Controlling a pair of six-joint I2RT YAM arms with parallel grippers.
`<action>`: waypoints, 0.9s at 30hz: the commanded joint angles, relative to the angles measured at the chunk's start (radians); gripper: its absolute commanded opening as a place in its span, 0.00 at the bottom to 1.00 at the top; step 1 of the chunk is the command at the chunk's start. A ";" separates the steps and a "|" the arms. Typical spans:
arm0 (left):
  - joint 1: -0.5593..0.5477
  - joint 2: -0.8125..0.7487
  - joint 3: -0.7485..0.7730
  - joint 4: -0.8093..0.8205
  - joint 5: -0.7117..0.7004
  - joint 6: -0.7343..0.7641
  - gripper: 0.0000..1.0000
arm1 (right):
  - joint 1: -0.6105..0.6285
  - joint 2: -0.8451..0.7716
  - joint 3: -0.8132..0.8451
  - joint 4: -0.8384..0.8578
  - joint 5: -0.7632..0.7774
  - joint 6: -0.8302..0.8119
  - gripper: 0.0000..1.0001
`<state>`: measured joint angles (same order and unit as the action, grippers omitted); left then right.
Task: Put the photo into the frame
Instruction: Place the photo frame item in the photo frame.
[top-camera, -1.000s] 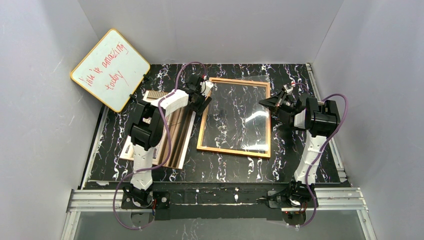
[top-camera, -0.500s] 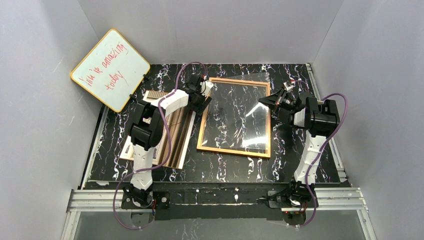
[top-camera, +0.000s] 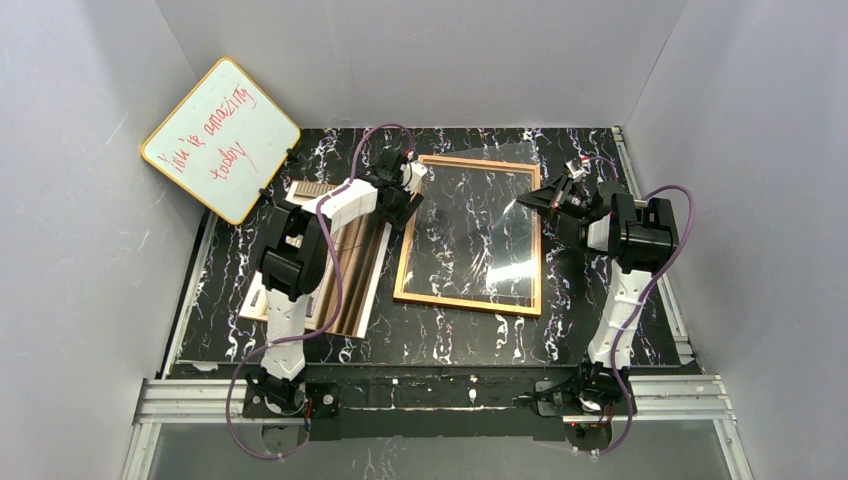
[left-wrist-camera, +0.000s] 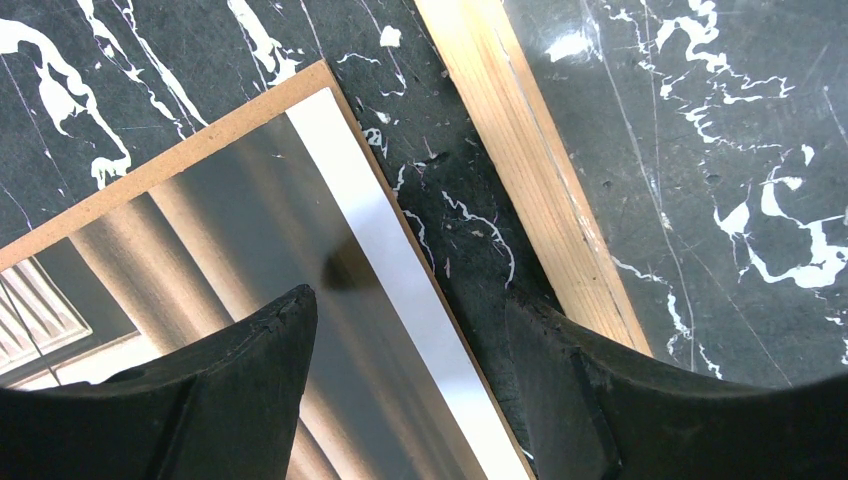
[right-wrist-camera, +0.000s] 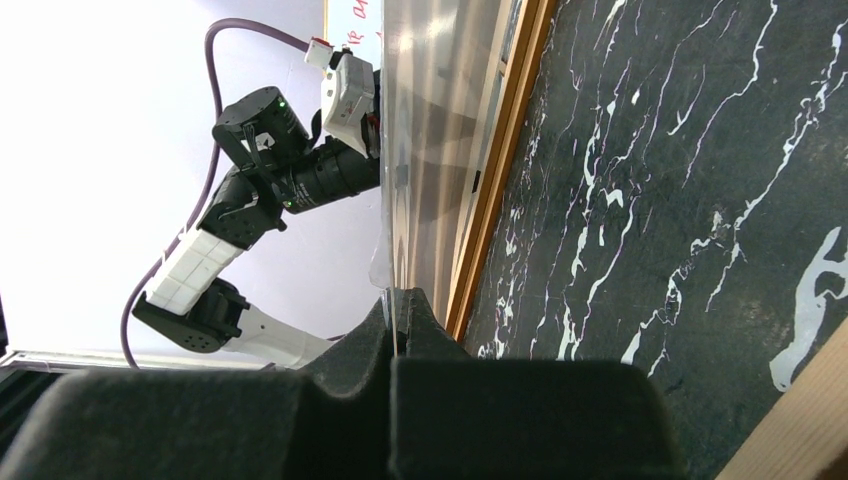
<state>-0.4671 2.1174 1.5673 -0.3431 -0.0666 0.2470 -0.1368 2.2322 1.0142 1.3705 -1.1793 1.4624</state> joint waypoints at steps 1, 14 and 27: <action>-0.013 0.035 -0.004 -0.056 0.012 0.001 0.68 | 0.002 0.013 0.036 0.038 -0.027 -0.020 0.01; -0.015 0.033 -0.008 -0.057 0.016 -0.001 0.68 | 0.002 0.029 0.058 -0.009 -0.025 -0.056 0.01; -0.016 0.030 -0.013 -0.057 0.016 -0.001 0.68 | -0.001 0.006 0.076 -0.218 -0.005 -0.220 0.01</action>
<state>-0.4671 2.1174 1.5673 -0.3435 -0.0669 0.2470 -0.1371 2.2528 1.0534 1.2114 -1.1862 1.3289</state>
